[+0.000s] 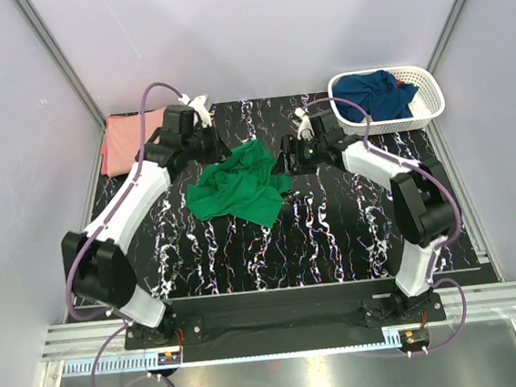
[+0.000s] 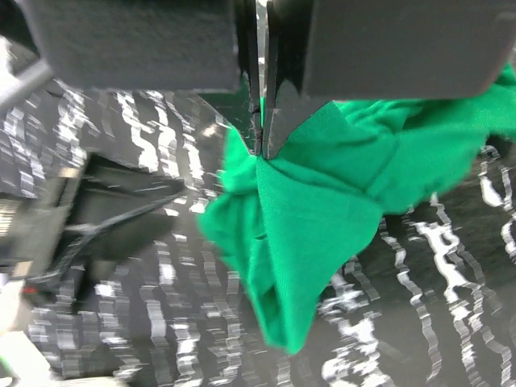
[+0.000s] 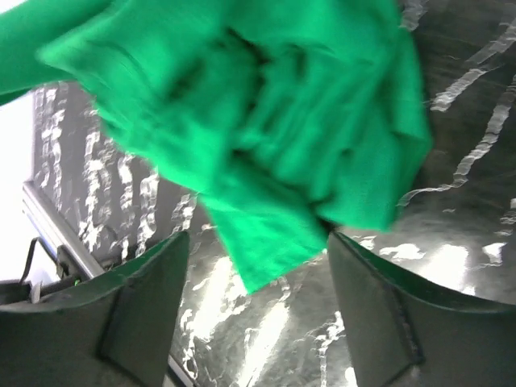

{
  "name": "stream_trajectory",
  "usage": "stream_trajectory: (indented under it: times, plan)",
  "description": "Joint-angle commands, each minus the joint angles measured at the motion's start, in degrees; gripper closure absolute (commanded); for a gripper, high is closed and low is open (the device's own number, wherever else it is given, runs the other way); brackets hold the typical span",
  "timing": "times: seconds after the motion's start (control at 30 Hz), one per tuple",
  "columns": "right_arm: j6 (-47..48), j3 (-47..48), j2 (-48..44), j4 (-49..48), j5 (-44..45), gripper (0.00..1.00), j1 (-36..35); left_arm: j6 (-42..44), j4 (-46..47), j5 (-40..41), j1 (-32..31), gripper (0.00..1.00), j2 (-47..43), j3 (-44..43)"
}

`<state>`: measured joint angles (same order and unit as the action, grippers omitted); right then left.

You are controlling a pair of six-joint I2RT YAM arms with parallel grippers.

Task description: Fold and stack the t-shirts

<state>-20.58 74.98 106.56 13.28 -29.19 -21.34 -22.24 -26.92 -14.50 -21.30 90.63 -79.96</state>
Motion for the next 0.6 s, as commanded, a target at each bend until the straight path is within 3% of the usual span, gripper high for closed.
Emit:
stream_trajectory:
  times: [0.0, 0.1, 0.23, 0.37, 0.57]
  plan:
    - [1.2, -4.7, -11.9, -10.2, -1.6, 0.21, -1.7, 1.5, 2.4, -9.3, 0.0, 1.00, -8.6, -1.1]
    - [0.9, -11.2, -17.3, -12.7, 4.0, 0.18, -1.8, 2.3, 0.4, -10.3, 0.0, 1.00, -14.6, -1.4]
    - [0.9, -15.6, -23.0, -14.1, 4.5, 0.18, -1.8, 3.9, -3.0, -9.2, 0.0, 1.00, -22.6, 2.2]
    - [-5.8, -18.2, -28.0, -7.1, 9.2, 0.18, -1.9, -0.2, 4.9, -18.3, -0.4, 1.00, -31.5, 22.4]
    - [-22.0, -18.2, -29.6, 2.2, 9.8, 0.23, -2.7, -3.5, 16.6, -15.9, -6.5, 0.98, -37.8, 39.2]
